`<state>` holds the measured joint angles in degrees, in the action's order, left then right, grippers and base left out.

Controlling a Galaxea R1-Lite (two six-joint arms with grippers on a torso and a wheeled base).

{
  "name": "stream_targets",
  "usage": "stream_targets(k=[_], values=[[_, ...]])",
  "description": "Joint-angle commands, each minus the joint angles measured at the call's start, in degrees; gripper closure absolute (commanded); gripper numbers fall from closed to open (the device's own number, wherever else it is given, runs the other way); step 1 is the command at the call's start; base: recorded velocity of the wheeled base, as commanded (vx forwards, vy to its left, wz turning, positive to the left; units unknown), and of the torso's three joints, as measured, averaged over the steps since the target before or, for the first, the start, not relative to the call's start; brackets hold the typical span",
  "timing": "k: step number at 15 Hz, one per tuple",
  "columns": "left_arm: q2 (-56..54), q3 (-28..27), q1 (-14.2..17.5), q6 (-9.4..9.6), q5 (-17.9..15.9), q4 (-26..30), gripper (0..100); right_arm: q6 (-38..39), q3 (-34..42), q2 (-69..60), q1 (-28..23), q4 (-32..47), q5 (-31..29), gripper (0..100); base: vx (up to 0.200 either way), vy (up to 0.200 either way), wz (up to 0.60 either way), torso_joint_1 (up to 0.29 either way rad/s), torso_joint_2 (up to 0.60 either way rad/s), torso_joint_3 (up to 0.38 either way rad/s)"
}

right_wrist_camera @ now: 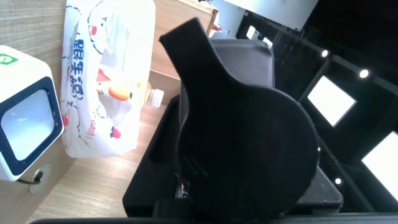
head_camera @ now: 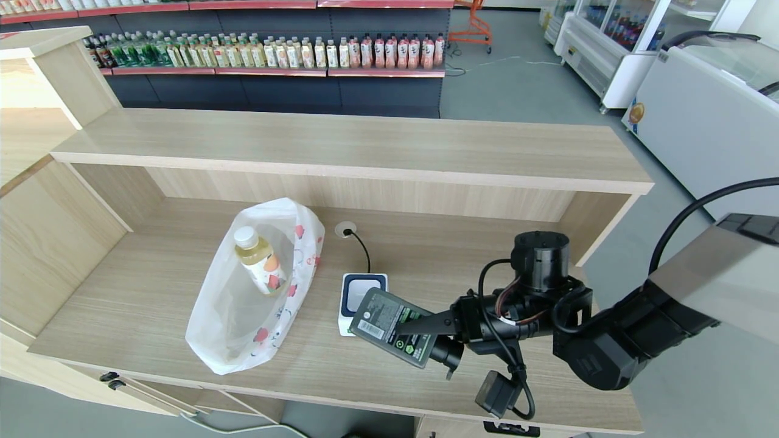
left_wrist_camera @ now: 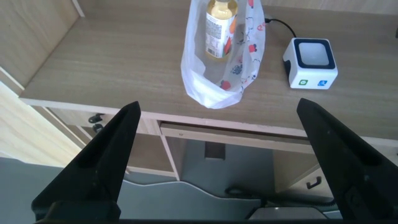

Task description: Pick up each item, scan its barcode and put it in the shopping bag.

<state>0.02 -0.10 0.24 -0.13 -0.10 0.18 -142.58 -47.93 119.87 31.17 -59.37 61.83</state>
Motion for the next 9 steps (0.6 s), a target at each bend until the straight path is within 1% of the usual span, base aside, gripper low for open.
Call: stream_targets(k=[1, 2, 3, 4, 5, 6, 7, 8, 9], values=[[-0.02, 0.01, 0.02, -0.04, 0.01, -0.01, 0, 0.64, 1.97, -1.13, -0.32, 0.13, 0.22, 100, 0.000, 0.000, 0.00, 0.000, 0.00, 0.000], [-0.02, 0.01, 0.02, 0.05, 0.01, -0.01, 0, 2.84, 4.95, -4.12, -0.67, 0.31, 0.31, 100, 0.000, 0.000, 0.00, 0.000, 0.00, 0.000], [-0.02, 0.01, 0.02, -0.04, 0.01, -0.01, 0, 6.09, 9.26, -8.86, -2.43, 0.66, 0.31, 100, 0.000, 0.000, 0.00, 0.000, 0.00, 0.000], [-0.02, 0.01, 0.02, -0.04, 0.01, -0.01, 0, 8.72, 11.37, -11.76, -4.01, 0.92, 0.22, 100, 0.000, 0.000, 0.00, 0.000, 0.00, 0.000], [-0.02, 0.01, 0.02, -0.04, 0.01, -0.01, 0, 18.04, 15.33, -17.48, -7.00, 1.54, -0.75, 100, 0.000, 0.000, 0.00, 0.000, 0.00, 0.000], [-0.02, 0.01, 0.02, -0.04, 0.01, -0.01, 0, 24.81, 18.58, -22.84, -8.85, 1.62, -3.91, 100, 0.000, 0.000, 0.00, 0.000, 0.00, 0.000], [-0.02, 0.01, 0.02, -0.04, 0.01, -0.01, 0, 31.75, 23.06, -28.02, -14.12, 1.45, -8.31, 100, 0.000, 0.000, 0.00, 0.000, 0.00, 0.000], [-0.02, 0.01, 0.02, -0.04, 0.01, -0.01, 0, 37.64, 25.08, -33.03, -20.27, 1.89, -11.82, 100, 0.000, 0.000, 0.00, 0.000, 0.00, 0.000], [-0.02, 0.01, 0.02, -0.04, 0.01, -0.01, 0, 45.11, 25.08, -36.02, -25.90, 7.34, -13.75, 100, 0.000, 0.000, 0.00, 0.000, 0.00, 0.000]])
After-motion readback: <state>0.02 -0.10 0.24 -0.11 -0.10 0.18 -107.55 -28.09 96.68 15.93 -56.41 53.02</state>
